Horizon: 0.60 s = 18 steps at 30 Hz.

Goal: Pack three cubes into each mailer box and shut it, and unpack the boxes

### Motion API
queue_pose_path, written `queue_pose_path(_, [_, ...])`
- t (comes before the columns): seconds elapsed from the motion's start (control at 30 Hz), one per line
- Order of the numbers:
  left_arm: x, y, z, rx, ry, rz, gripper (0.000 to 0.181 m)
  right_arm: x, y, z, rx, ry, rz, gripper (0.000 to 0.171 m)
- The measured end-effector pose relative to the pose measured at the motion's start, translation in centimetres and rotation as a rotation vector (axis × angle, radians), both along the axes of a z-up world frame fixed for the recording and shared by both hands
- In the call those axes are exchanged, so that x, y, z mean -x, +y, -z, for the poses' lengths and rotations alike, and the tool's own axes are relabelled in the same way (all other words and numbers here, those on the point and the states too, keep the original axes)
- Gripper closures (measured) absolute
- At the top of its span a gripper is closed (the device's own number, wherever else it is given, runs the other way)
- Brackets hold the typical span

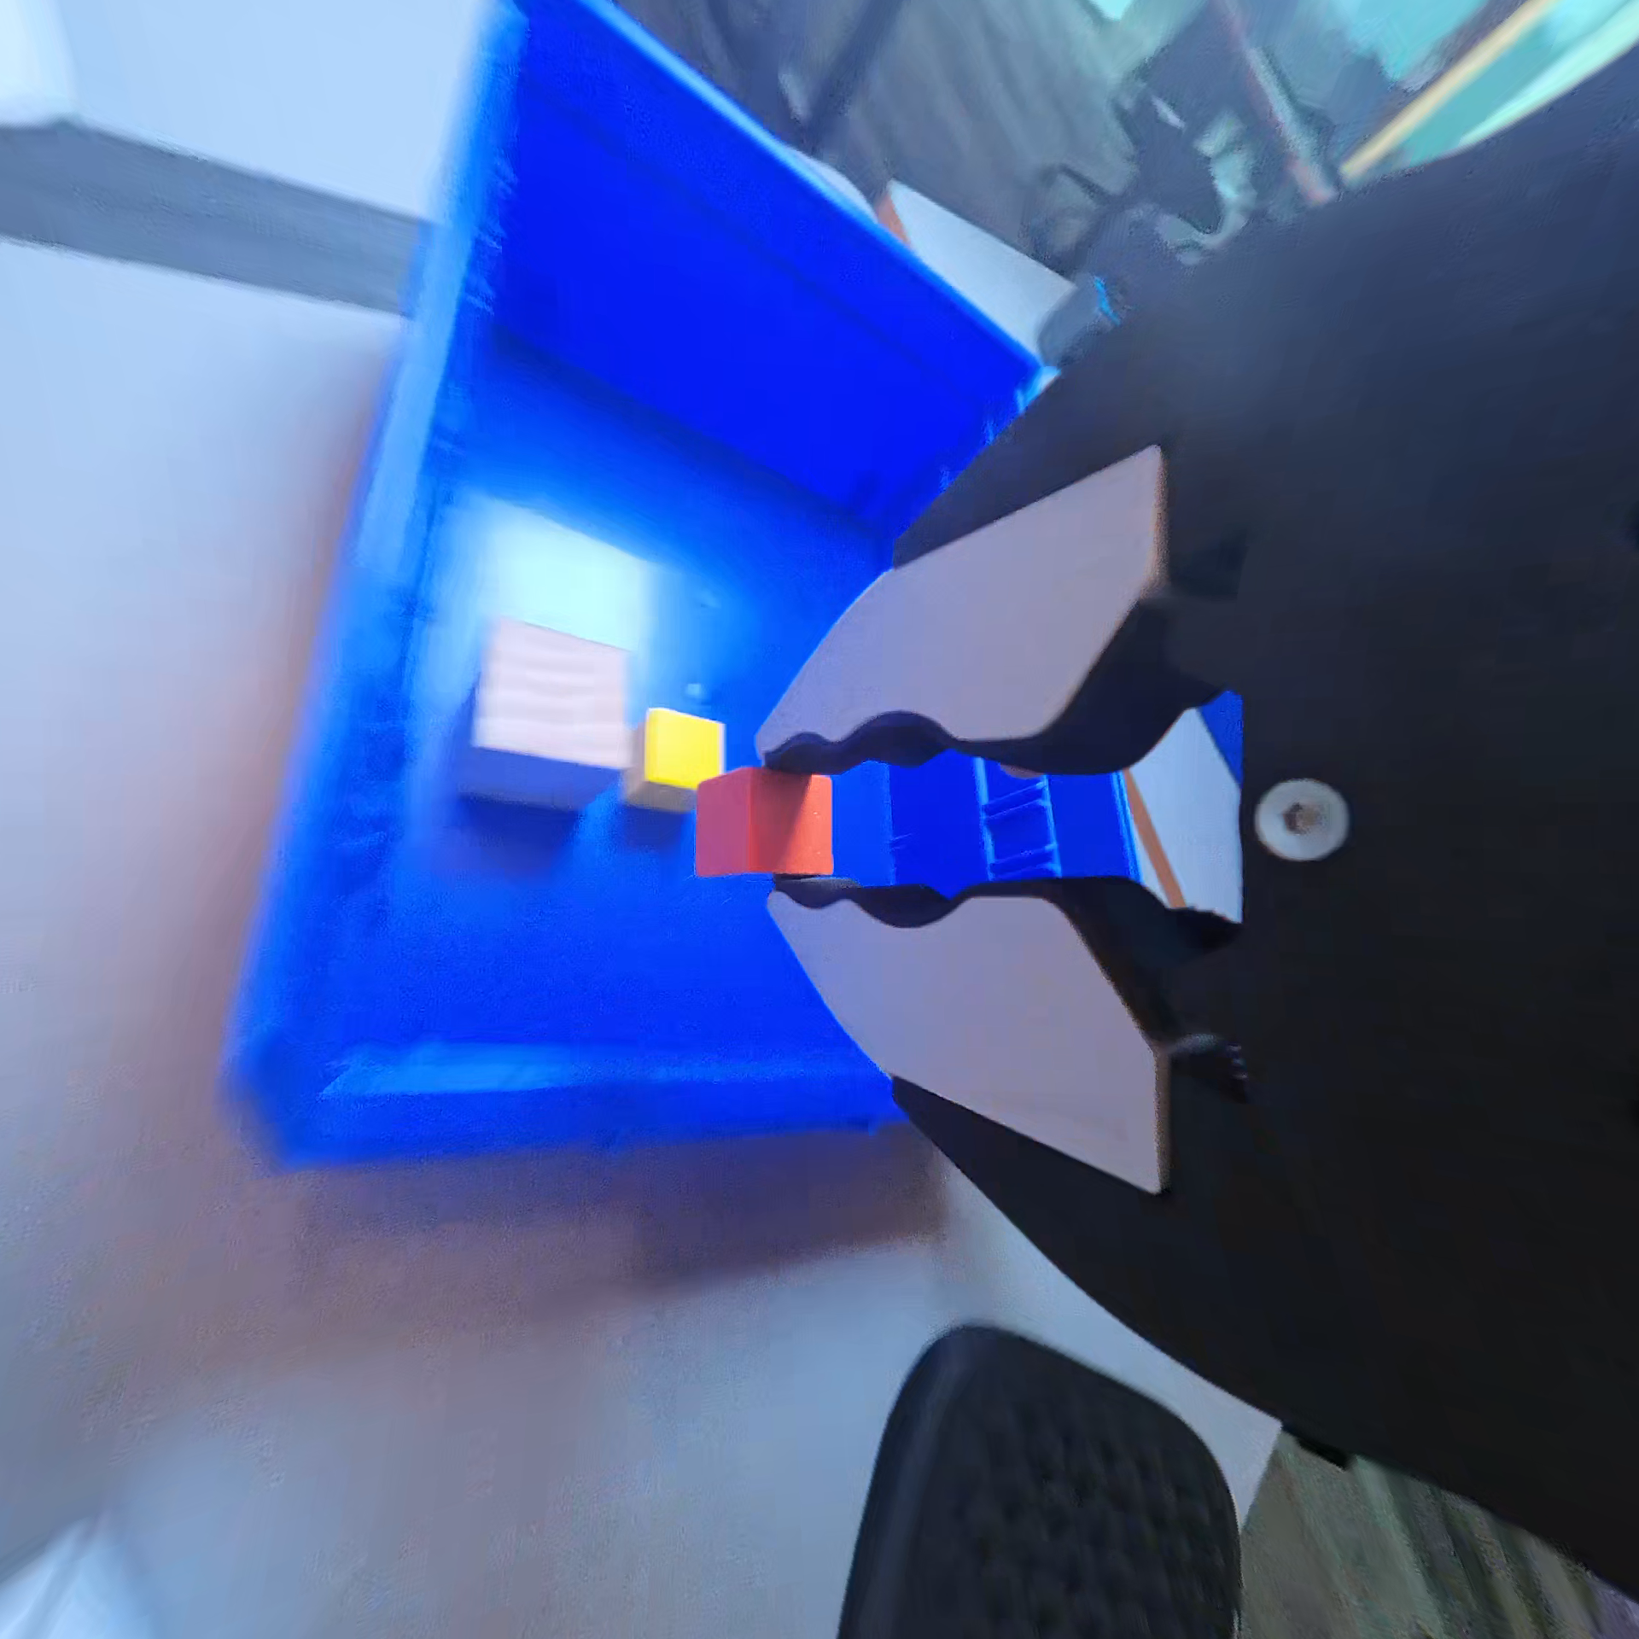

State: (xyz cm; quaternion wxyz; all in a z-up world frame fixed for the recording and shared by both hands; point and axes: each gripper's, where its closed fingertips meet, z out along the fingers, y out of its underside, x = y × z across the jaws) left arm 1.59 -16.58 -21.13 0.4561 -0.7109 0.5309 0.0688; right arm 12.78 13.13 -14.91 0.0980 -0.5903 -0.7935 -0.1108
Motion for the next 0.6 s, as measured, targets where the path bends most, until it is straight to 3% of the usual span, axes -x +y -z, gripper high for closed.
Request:
queue_pose_path(0.13, [0.0, 0.0, 0.0, 0.005, -0.015, 0.002, 0.171, -3.7, 3.8, 5.1, 0.038, -0.076, 0.127, 0.149])
queue_pose_path(0.33, [0.0, 0.1, 0.0, 0.015, -0.040, 0.003, 0.172, -5.1, 5.5, 8.3, 0.065, -0.111, 0.158, 0.149])
queue_pose_path(0.5, [0.0, 0.1, 0.0, 0.015, -0.044, 0.002, 0.172, -4.5, 5.9, 8.8, 0.055, -0.072, 0.142, 0.143])
queue_pose_path(0.6, [0.0, 0.1, 0.0, 0.017, -0.050, 0.004, 0.172, -2.2, 4.9, 5.9, 0.050, 0.076, 0.118, 0.134])
